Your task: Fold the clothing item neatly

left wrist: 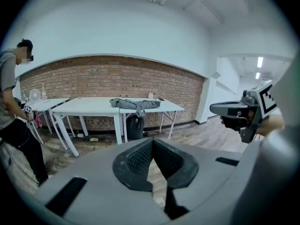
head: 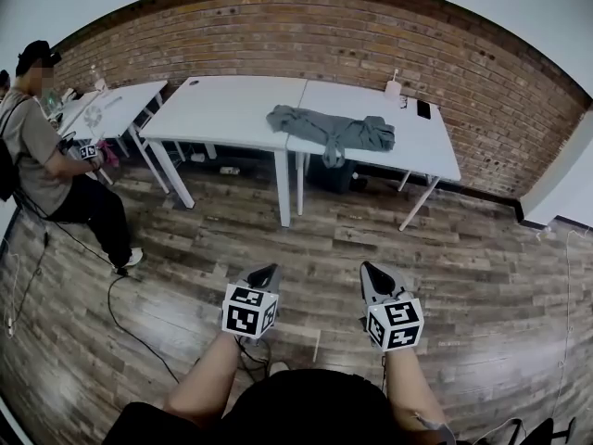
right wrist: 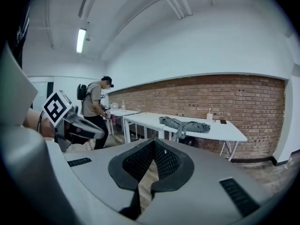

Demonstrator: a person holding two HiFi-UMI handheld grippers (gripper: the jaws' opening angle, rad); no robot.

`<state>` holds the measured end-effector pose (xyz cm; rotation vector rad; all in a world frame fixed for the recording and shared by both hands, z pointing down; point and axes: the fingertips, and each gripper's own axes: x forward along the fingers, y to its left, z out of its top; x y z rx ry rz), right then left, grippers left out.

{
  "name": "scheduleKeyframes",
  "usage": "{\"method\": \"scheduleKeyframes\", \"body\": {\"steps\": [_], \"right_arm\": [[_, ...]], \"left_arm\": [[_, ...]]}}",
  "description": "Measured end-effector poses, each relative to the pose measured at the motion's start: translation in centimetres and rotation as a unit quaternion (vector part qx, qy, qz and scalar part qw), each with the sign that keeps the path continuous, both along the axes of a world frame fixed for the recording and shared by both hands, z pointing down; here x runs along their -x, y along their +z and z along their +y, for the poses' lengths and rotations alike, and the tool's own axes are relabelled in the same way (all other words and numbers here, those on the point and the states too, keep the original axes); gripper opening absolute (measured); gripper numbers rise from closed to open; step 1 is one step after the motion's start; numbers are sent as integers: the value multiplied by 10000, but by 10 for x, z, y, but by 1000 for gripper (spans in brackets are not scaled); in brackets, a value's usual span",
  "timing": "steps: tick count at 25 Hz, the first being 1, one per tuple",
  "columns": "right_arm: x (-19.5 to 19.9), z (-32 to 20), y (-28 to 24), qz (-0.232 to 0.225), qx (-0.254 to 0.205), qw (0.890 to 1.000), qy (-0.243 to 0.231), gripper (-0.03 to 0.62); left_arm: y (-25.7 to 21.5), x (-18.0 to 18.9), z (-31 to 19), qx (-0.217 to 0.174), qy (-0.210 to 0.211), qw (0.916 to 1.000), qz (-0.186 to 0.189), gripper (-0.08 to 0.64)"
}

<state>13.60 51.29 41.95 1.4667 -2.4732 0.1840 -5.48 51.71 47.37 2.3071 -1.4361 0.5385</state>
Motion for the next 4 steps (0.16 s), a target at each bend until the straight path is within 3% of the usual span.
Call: {"method": "scheduleKeyframes", "body": {"steps": [4], "right_arm": [[-2, -12, -13, -42, -76, 10000, -48, -5]], "left_arm": [[-9, -2, -7, -74, -4, 10000, -50, -3]]}}
